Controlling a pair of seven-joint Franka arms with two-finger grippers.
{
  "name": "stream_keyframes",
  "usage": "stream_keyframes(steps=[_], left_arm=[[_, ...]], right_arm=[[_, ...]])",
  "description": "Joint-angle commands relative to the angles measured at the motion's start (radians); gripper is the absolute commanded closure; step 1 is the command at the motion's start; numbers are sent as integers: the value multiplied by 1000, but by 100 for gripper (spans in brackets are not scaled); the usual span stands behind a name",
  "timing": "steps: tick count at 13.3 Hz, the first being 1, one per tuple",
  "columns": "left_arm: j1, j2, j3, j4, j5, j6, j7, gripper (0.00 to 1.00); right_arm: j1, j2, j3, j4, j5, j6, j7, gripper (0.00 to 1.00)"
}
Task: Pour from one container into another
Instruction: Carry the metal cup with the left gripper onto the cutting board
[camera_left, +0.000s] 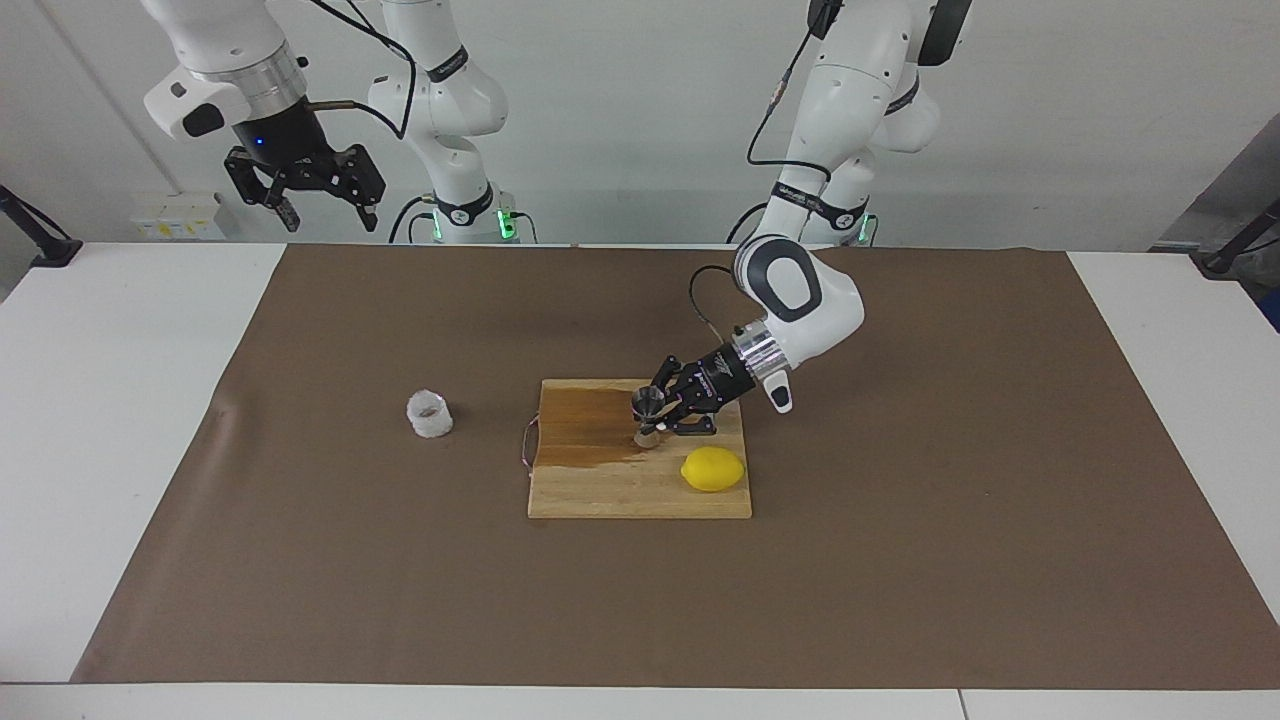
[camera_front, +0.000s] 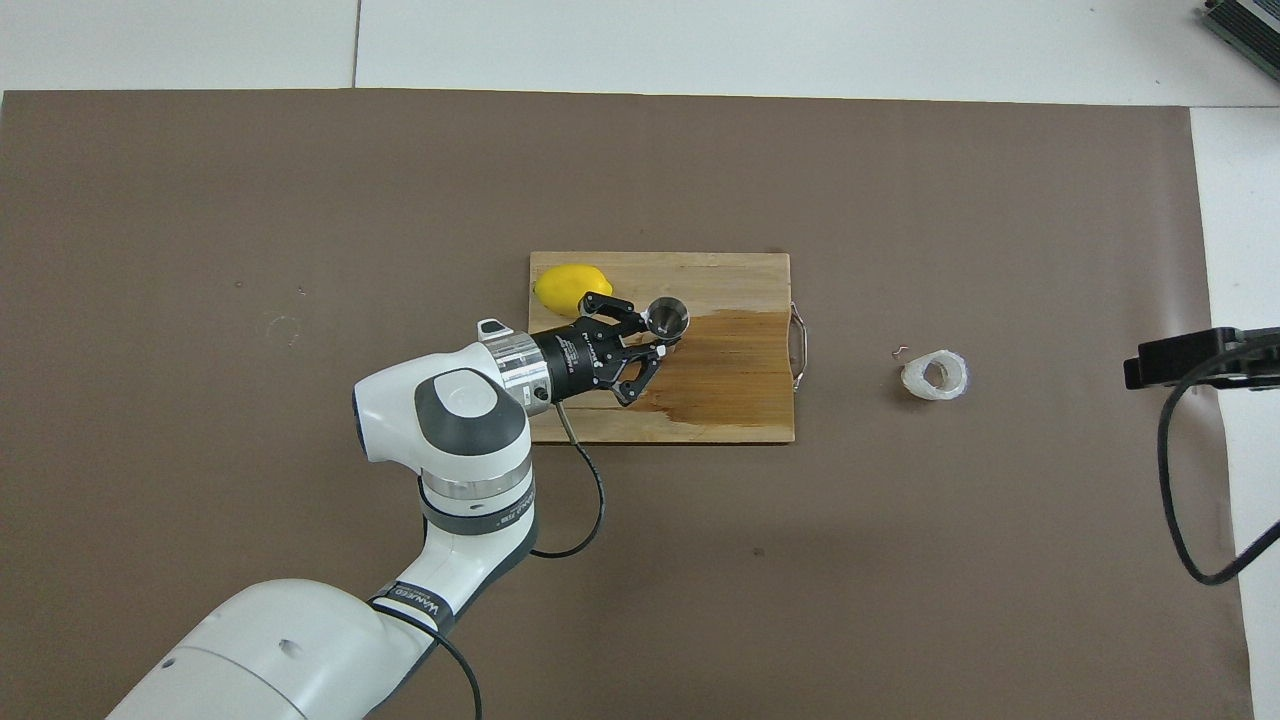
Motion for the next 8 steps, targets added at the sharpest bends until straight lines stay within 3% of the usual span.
stream_keyframes(steps=[1, 2, 5, 8], left_arm=[[9, 23, -2, 34, -34, -17, 38, 87], [15, 21, -2, 34, -29, -27, 47, 1], [15, 14, 1, 34, 1, -27, 81, 0], [9, -19, 4, 26, 107, -13, 78, 0]], right_arm=[[-13, -5, 4, 4, 17, -17, 3, 0], [-13, -5, 4, 4, 17, -17, 3, 0], [-11, -5, 4, 4, 17, -17, 3, 0], [-13, -5, 4, 4, 17, -17, 3, 0]])
